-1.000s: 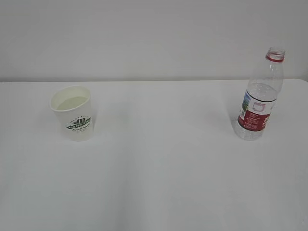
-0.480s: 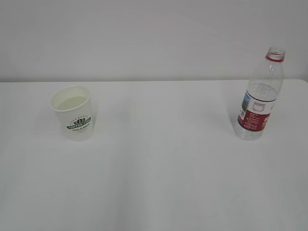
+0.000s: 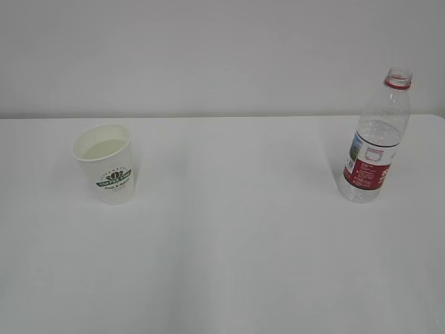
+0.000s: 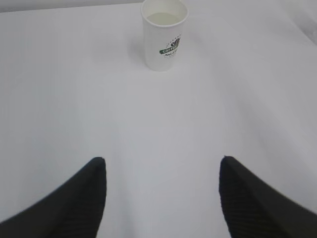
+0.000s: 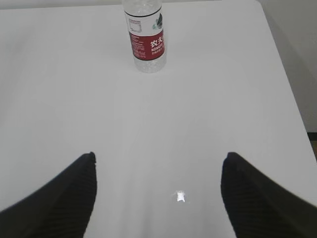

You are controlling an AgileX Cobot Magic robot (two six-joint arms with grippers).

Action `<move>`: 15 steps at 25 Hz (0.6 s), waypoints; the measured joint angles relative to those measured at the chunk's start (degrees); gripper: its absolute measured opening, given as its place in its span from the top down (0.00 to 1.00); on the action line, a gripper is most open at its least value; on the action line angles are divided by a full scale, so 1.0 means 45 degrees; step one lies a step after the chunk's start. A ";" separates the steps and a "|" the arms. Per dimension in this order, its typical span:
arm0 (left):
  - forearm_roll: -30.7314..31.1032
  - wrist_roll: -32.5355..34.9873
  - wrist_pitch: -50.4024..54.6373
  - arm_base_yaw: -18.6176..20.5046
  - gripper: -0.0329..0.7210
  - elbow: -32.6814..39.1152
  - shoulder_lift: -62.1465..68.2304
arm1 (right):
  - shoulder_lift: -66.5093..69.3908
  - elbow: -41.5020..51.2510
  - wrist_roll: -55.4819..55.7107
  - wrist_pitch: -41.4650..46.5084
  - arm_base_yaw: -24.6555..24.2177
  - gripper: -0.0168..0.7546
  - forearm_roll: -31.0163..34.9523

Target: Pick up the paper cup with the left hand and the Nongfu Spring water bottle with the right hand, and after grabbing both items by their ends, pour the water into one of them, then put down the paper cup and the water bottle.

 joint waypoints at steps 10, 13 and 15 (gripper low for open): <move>0.0000 0.0000 -0.0018 0.0000 0.27 0.0000 0.0000 | 0.0000 0.0360 0.0000 -0.0390 0.0000 0.22 -0.0022; 0.0000 0.0000 -0.0029 0.0000 0.27 0.0000 0.0000 | 0.0000 0.0398 0.0000 -0.0438 0.0000 0.22 -0.0047; 0.0000 0.0000 -0.0029 0.0000 0.27 0.0000 0.0000 | 0.0000 0.0398 0.0000 -0.0438 0.0000 0.22 -0.0047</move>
